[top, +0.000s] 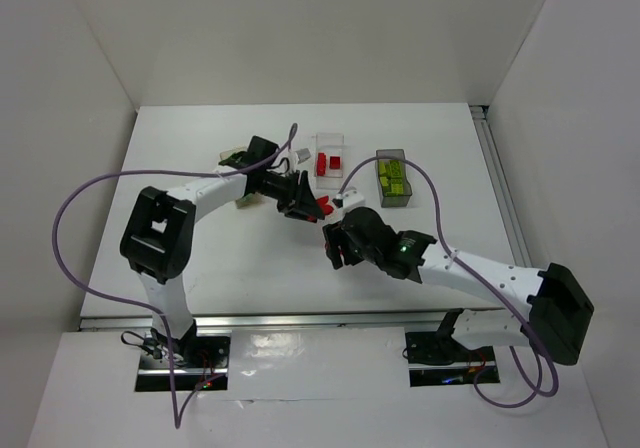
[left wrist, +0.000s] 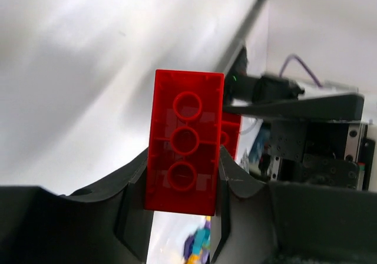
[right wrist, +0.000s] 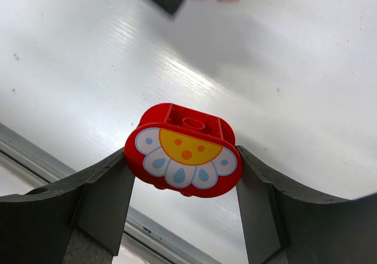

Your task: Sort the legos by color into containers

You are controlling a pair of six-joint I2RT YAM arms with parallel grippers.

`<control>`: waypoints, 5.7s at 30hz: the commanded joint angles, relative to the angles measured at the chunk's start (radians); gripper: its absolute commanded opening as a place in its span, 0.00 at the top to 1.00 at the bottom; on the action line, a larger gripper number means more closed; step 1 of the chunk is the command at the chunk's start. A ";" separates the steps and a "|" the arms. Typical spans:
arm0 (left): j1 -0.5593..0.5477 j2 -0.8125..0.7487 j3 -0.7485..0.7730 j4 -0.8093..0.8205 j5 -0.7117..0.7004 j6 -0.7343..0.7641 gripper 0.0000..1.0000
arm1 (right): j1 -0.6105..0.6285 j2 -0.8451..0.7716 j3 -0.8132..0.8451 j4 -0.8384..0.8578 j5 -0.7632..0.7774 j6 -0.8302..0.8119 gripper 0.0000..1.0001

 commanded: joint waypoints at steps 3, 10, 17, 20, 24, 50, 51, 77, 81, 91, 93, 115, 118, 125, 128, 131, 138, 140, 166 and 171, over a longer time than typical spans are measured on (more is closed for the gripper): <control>0.029 0.009 0.062 0.040 -0.072 -0.034 1.00 | 0.007 0.007 -0.006 0.019 0.048 0.033 0.53; 0.118 -0.054 0.117 -0.145 -0.355 0.019 1.00 | -0.036 0.148 0.122 0.030 0.177 0.033 0.53; 0.204 -0.169 0.082 -0.319 -0.526 0.116 1.00 | -0.229 0.323 0.349 0.111 0.077 -0.004 0.53; 0.204 -0.180 0.031 -0.308 -0.511 0.116 1.00 | -0.277 0.432 0.446 0.131 0.068 -0.043 0.53; 0.204 -0.200 -0.035 -0.288 -0.501 0.116 1.00 | -0.312 0.597 0.631 0.119 0.069 -0.103 0.53; 0.043 -0.105 -0.039 -0.218 -0.469 0.148 1.00 | -0.397 0.371 0.371 0.170 -0.078 0.050 0.36; 0.022 -0.105 -0.061 -0.198 -0.457 0.148 1.00 | -0.386 0.351 0.319 0.170 -0.090 0.062 0.36; -0.063 -0.021 -0.253 0.212 -0.429 -0.128 0.23 | -0.346 0.265 0.158 0.078 -0.109 0.107 0.26; -0.072 -0.010 -0.242 0.212 -0.429 -0.128 0.41 | -0.346 0.237 0.136 0.056 -0.109 0.118 0.26; -0.072 -0.019 -0.199 0.189 -0.408 -0.128 0.95 | -0.346 0.159 0.086 0.018 -0.251 0.093 0.24; -0.072 -0.044 -0.199 0.189 -0.388 -0.128 1.00 | -0.337 0.147 0.075 0.018 -0.286 0.084 0.23; 0.049 -0.160 -0.248 0.537 0.124 -0.186 1.00 | -0.570 0.116 0.021 0.441 -0.958 0.216 0.10; 0.049 -0.171 -0.248 0.549 0.134 -0.186 1.00 | -0.570 0.125 0.012 0.478 -0.945 0.228 0.13; 0.049 -0.203 -0.259 0.585 0.163 -0.206 1.00 | -0.570 0.157 -0.034 0.607 -0.989 0.304 0.25; 0.049 -0.215 -0.268 0.602 0.172 -0.216 1.00 | -0.570 0.180 -0.059 0.688 -1.015 0.354 0.36; 0.049 -0.225 -0.277 0.614 0.181 -0.226 1.00 | -0.570 0.203 -0.083 0.762 -1.029 0.378 0.39; 0.059 -0.216 -0.268 0.600 0.210 -0.208 1.00 | -0.588 0.188 -0.102 0.877 -1.047 0.443 0.65; 0.059 -0.215 -0.257 0.591 0.220 -0.208 1.00 | -0.588 0.177 -0.111 0.897 -1.057 0.443 0.63; 0.138 -0.182 -0.144 0.303 0.168 -0.047 1.00 | -0.662 0.091 -0.073 0.497 -0.922 0.250 0.88; 0.203 -0.182 -0.102 0.249 0.138 -0.018 1.00 | -0.699 0.073 -0.031 0.358 -0.850 0.153 0.88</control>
